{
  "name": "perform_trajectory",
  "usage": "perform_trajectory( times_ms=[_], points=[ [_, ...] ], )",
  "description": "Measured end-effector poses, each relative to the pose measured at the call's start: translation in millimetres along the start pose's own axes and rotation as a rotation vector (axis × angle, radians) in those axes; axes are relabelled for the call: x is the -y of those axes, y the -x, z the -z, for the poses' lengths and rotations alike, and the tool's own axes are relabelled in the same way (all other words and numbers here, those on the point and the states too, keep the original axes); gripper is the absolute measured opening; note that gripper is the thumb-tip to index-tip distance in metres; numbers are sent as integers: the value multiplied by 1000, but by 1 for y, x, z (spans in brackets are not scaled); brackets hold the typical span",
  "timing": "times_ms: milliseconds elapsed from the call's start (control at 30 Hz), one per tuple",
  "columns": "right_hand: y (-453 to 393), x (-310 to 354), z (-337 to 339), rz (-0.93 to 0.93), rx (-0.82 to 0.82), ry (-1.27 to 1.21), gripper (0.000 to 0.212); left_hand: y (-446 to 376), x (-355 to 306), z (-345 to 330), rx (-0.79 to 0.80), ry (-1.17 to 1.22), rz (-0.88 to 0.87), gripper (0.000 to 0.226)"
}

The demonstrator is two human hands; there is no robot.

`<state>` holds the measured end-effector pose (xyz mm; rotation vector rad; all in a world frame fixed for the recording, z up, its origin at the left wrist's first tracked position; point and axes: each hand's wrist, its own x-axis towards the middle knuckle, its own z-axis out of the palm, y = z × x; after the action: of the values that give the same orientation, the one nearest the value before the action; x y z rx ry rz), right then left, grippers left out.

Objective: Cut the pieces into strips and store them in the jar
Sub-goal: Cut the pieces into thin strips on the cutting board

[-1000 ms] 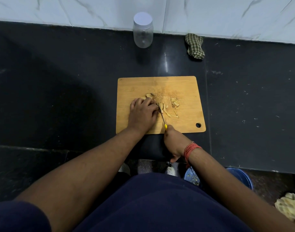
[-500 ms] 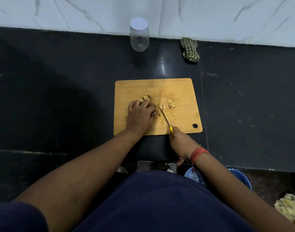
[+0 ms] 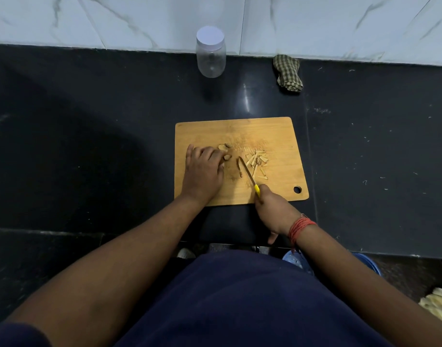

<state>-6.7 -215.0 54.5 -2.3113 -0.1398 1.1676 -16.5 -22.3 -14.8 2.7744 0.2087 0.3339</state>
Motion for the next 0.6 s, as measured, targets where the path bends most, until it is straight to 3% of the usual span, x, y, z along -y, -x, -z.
perform_trajectory(
  times_ms=[100, 600],
  points=[
    [0, 0, -3, -3, 52, 2, 42, 1, 2, 1, 6, -9, -3, 32],
    [-4, -2, 6, -19, -19, -18, 45, 0, 17, 2, -73, 88, 103, 37]
  ],
)
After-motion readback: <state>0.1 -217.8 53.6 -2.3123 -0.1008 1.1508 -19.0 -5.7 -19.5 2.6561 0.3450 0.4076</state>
